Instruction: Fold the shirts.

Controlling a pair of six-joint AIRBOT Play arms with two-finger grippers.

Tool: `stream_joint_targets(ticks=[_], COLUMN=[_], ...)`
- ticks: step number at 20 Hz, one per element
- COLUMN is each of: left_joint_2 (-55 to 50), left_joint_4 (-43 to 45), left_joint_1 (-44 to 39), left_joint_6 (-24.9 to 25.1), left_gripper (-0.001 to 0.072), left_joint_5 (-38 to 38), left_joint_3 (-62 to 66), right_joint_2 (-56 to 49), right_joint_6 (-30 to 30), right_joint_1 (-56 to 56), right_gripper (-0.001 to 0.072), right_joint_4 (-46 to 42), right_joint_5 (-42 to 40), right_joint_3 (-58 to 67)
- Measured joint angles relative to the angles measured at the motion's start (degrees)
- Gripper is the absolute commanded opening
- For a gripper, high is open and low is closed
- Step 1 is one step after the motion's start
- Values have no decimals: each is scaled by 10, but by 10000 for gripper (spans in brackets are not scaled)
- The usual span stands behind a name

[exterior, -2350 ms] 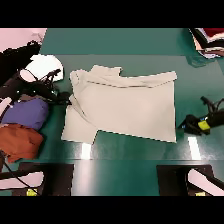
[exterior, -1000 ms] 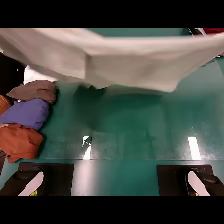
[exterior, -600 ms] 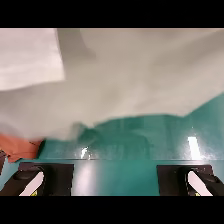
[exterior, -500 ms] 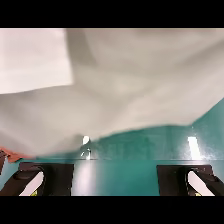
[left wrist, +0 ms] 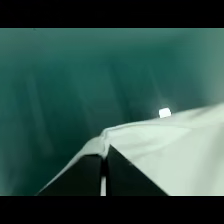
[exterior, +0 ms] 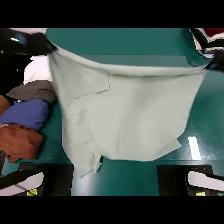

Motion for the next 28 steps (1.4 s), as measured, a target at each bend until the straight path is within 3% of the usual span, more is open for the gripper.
stream_joint_targets(ticks=[5,9,13,18,19,20,21,28], left_joint_2=[-154,-200,-212,-215,-216,-216,-216,-137], left_joint_4=[-2,-3,9,63,71,76,79,110], left_joint_1=[-2,2,17,23,24,24,26,39], left_joint_6=[8,22,43,52,52,50,43,4], left_gripper=[27,27,26,30,208,494,530,530], left_joint_5=[111,168,104,23,14,9,4,-69], left_joint_3=[-7,10,21,-23,-38,-52,-66,-140], right_joint_2=[-135,-192,-195,-153,-145,-139,-134,-70], right_joint_6=[2,2,-3,-6,-6,-6,-6,-15], right_joint_1=[6,14,21,46,52,58,64,68], right_gripper=[15,15,14,15,34,214,329,329], right_joint_4=[2,2,-8,-41,-45,-48,-48,-44], right_joint_5=[-56,-95,-86,-94,-101,-110,-116,-80], right_joint_3=[18,82,83,-32,-60,-83,-105,-178])
